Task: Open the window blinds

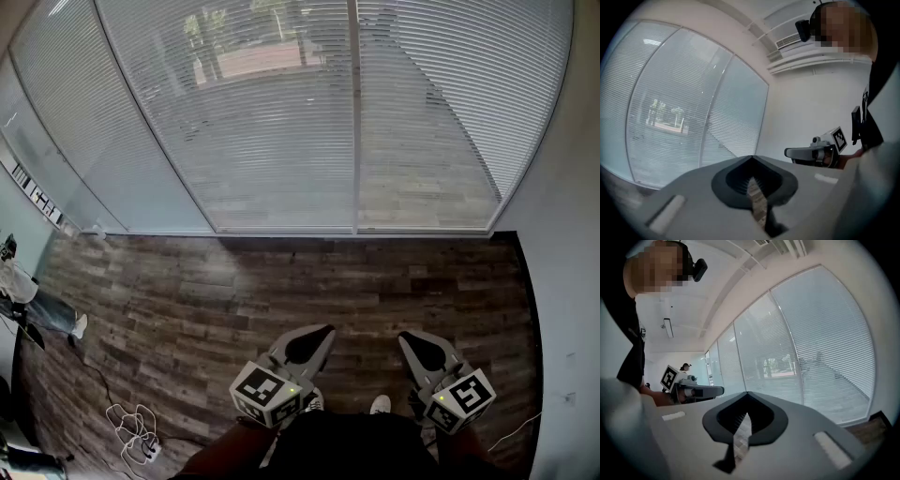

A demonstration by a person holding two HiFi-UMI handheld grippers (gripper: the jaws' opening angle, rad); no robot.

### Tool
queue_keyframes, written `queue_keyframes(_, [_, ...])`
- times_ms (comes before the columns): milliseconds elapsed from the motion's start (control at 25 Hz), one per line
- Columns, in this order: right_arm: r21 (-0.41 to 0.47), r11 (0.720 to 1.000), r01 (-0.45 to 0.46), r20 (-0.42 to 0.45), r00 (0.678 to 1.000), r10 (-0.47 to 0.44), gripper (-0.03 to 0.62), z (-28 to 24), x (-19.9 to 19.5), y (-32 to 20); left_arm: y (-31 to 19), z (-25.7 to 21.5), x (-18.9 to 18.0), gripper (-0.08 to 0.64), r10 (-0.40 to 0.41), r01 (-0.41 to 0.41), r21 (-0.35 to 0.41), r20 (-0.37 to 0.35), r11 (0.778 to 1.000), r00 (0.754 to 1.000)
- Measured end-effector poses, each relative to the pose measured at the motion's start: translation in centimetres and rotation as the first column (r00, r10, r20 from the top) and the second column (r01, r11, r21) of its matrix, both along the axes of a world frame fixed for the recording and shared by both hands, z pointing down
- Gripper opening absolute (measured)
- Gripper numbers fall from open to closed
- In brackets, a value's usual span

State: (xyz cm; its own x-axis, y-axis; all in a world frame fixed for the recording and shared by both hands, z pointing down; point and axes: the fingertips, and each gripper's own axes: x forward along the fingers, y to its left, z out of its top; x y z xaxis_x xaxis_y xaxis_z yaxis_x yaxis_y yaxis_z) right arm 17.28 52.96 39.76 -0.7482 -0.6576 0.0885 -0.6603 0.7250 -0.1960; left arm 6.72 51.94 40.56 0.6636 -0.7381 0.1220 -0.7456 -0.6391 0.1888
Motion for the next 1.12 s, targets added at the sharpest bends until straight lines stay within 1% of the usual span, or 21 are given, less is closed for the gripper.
queue_keyframes(120, [0.0,1.0,-0.013,0.007,1.0,0.013,0.023,-0.1,0.2,-0.2,0.3,0.0,0.0,0.0,0.008,-0.008,-0.005,-0.009,1.0,1.0])
queue_keyframes(280, [-0.003,1.0,-0.006,0.003,1.0,0.006,0.023,0.1,0.2,-0.6,-0.1,-0.2,0.3,0.002,0.006,-0.006,-0.005,0.0,1.0,1.0])
queue_keyframes(400, [0.011,0.999,-0.039,0.034,0.999,0.038,0.025,-0.6,0.6,-1.0,0.0,-0.1,0.5,0.002,0.017,-0.017,-0.014,-0.007,1.0,1.0])
queue_keyframes(480, [0.023,0.998,-0.053,0.053,0.997,0.052,0.026,-0.8,0.9,-1.2,0.0,0.5,0.5,0.001,0.024,-0.024,-0.016,0.003,1.0,1.0])
queue_keyframes(600, [0.012,0.999,-0.03,0.071,0.997,0.029,0.032,-0.7,0.5,-1.2,-0.2,0.2,0.8,0.002,0.026,-0.026,-0.008,-0.006,1.0,1.0])
queue_keyframes(800, [-0.003,1.0,0.0,0.066,0.998,0.001,0.028,-0.6,-0.4,-1.1,-0.4,0.1,0.5,0.002,0.034,-0.036,-0.043,-0.049,0.998,0.998])
queue_keyframes(1120, [-0.026,1.0,-0.016,0.085,0.996,0.018,0.028,-0.2,-0.3,-1.7,-0.7,0.3,0.0,0.001,0.021,-0.022,-0.035,-0.026,0.999,0.999])
